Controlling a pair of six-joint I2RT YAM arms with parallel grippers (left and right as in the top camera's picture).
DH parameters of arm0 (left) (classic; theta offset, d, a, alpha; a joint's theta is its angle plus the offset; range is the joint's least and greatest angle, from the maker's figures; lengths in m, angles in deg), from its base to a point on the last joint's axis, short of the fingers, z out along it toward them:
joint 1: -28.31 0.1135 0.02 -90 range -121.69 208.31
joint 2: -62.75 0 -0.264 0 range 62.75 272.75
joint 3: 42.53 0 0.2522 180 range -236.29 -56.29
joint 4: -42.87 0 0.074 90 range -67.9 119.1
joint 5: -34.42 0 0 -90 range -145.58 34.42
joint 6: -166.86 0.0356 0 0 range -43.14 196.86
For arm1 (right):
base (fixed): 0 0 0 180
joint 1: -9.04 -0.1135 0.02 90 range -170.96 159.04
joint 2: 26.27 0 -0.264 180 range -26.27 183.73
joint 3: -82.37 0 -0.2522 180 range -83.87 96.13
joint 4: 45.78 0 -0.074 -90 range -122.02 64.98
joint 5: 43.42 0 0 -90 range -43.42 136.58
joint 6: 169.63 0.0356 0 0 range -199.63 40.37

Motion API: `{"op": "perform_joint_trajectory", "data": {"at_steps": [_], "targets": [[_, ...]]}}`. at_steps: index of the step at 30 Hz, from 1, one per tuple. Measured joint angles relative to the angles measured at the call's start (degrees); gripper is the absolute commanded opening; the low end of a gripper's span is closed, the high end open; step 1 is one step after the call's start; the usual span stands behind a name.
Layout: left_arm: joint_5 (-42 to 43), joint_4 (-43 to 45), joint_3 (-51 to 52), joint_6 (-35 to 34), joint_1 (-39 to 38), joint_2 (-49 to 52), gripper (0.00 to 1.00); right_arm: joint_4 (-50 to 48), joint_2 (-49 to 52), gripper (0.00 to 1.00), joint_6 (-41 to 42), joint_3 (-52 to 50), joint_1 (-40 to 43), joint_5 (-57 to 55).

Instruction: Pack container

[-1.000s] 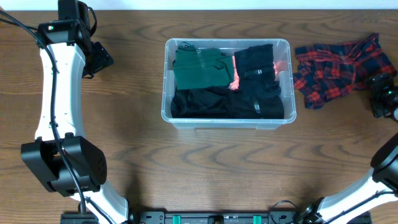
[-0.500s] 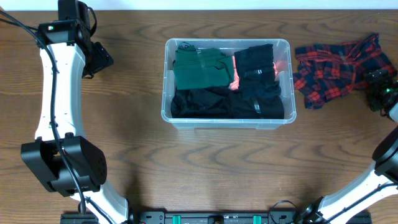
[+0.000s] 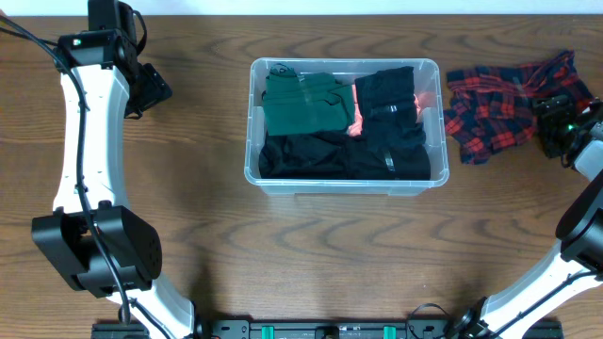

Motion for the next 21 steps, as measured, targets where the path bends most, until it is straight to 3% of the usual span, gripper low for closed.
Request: {"op": "perform_joint_trajectory", "data": {"at_steps": [2, 7, 13, 21], "targets": [[0.0, 0.0, 0.0, 0.0, 0.0, 0.0, 0.98, 0.7, 0.0, 0.66, 0.1, 0.1, 0.0, -0.1], [0.0, 0.0, 0.0, 0.0, 0.0, 0.0, 0.98, 2.4, 0.5, 0.32, 0.6, 0.1, 0.0, -0.5], [0.0, 0.0, 0.0, 0.0, 0.0, 0.0, 0.98, 2.4, 0.9, 0.03, 0.9, 0.1, 0.0, 0.5], [0.0, 0.0, 0.0, 0.0, 0.0, 0.0, 0.98, 2.3, 0.7, 0.01, 1.1, 0.1, 2.2, 8.5]]}}
